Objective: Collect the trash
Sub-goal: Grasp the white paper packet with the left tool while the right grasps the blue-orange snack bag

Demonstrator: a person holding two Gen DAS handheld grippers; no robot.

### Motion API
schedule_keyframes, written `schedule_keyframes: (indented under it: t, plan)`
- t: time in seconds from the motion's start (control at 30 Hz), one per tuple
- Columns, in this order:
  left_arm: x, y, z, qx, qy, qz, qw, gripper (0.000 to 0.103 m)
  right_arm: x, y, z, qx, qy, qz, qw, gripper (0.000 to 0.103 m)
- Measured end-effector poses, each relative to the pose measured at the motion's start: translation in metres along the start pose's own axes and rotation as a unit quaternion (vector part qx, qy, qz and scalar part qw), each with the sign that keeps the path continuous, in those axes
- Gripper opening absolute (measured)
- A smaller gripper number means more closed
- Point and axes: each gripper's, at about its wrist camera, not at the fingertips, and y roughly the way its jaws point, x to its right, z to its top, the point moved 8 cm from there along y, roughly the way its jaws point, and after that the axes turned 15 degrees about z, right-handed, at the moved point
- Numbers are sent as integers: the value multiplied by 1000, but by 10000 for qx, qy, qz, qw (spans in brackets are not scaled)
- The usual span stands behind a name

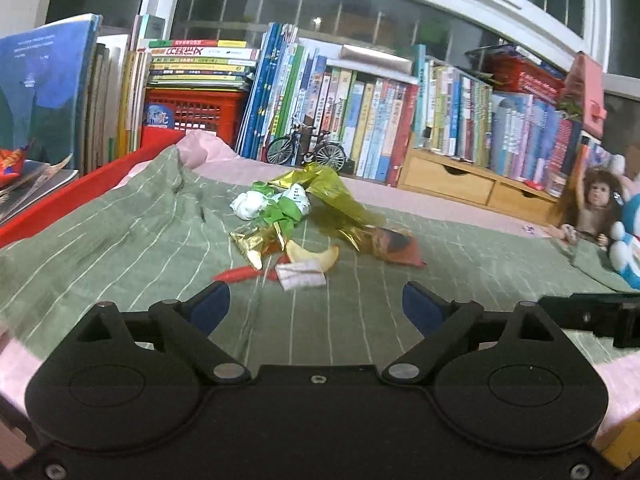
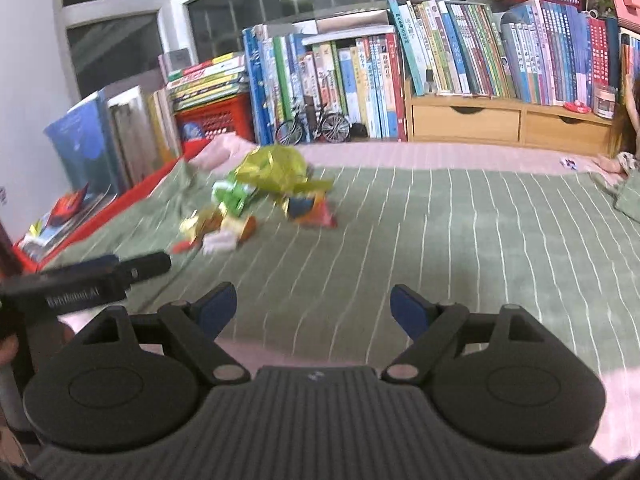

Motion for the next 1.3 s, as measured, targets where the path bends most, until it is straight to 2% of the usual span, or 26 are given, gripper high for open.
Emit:
schedule_keyframes:
  t: [0.07,0.13,0.2,0.27,0.57,0.87,1.13,1.2,1.23,1.27,1.3]
  plan:
    - [5,18,2,-50,22,61,10000,90,7,9,9,-3,21,-29,10000,90]
    - [13,34,1,-85,89,72,9999,84,15,22,19,-14,123,-37,9999,90]
    - [20,54,0,-182,185,90,9996,72,22,32,25,-23,248,3,9997,90]
    - [25,71,-1,-293,173,108,9994,68,29,43,30,-42,368,19,9993,90]
    - [35,114,-12,-627,280,330,9971,39,43,91,40,-226,387,36,9990,90]
    - [22,93,-9,-427,268,201,9985,39,37,147,43,-566,102,32,9983,90]
    - [10,81,-3,-318,240,193,9990,39,30,179,44,-729,10,44,9973,89]
    - [10,80,-3,-329,235,184,9990,39,30,183,43,-789,12,35,9969,81]
    - [10,79,-3,-339,220,182,9990,39,30,184,41,-836,42,38,9965,71]
    - [10,79,-3,-349,210,170,9990,39,30,185,41,-873,74,44,9961,54]
    - [10,78,-3,-352,205,155,9990,39,29,184,40,-892,100,49,9960,49]
